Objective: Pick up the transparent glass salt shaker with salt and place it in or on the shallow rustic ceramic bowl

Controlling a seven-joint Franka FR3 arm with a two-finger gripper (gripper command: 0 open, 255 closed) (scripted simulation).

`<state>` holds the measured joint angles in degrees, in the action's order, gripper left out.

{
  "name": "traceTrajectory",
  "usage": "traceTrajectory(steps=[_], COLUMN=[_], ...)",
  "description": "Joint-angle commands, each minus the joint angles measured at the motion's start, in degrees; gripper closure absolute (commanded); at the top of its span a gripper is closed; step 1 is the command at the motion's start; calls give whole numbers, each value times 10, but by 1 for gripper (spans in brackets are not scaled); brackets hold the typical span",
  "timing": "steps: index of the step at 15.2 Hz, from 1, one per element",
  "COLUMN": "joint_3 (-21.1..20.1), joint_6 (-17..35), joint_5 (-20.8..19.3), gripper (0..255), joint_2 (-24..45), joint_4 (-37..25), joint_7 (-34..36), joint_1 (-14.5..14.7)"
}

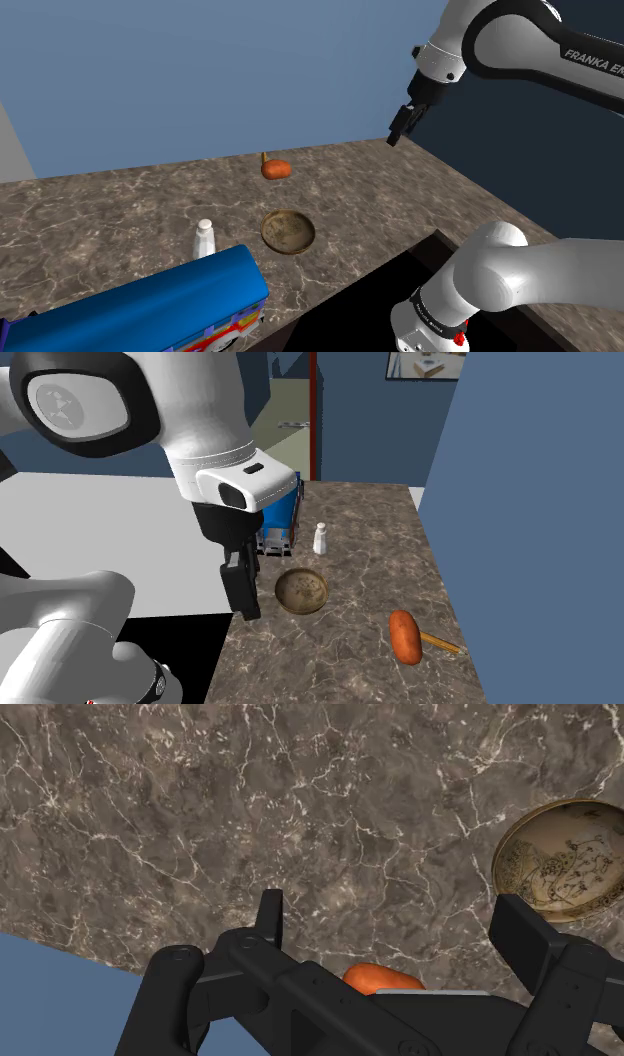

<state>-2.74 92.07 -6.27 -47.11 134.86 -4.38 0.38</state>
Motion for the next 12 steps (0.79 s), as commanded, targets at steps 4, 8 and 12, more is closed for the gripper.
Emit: traceTrajectory(steps=[4, 8, 12], joint_3=[-35, -81, -127], joint_6=[20, 48, 78], joint_5=[22, 48, 69], gripper=[0, 0, 0], joint_2=[23, 64, 116], joint_4=[7, 6, -6], joint_7=[41, 94, 147], joint_1=[10, 22, 32])
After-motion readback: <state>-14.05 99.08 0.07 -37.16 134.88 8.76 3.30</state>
